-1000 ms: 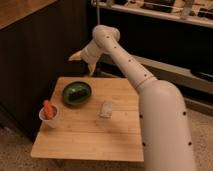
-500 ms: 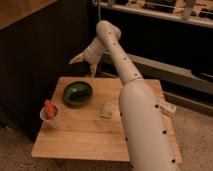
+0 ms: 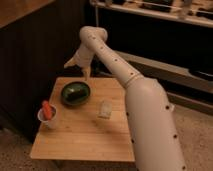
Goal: Place the eraser on the white sponge
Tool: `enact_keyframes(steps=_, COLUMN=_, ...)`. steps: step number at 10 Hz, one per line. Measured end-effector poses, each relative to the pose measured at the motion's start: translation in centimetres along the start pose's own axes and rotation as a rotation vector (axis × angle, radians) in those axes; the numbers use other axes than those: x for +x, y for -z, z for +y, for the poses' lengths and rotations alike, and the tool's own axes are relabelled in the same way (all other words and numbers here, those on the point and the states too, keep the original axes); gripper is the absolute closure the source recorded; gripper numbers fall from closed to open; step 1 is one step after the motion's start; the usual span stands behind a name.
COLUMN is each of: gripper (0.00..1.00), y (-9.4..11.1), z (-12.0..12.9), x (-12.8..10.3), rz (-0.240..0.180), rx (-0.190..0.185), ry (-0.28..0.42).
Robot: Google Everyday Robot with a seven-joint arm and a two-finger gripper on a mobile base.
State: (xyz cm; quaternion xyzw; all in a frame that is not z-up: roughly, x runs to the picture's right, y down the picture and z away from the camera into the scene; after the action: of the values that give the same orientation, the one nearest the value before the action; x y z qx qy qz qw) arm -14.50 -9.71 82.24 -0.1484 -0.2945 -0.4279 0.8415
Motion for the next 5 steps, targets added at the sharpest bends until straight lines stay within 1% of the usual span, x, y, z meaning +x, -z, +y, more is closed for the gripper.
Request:
enact_keyframes(steps=1, gripper=0.20, y=-1.0, z=-0.3, x=-1.3, rz=0.125, rx=-0.072, ry=-0.128)
enact_keyframes(steps=2, gripper=0.20, y=-1.7, z=-0.1, x=-1.6, rz=0.209, rx=-0.117, ry=-0.222)
enact_keyframes(steps=3, gripper=0.20, y=-2.4, z=0.4, x=-1.7, rz=0.247, rx=-0.154, ry=-0.276)
enact_keyframes(steps=4, gripper=0.20, y=-3.3, z=0.7, x=-1.6, rz=0.255, rx=-0.170, ry=-0.312)
enact_keyframes(steps=5, gripper=0.20, y=-4.2, z=1.2, x=-1.3, rz=0.217, rx=-0.166, ry=-0.327)
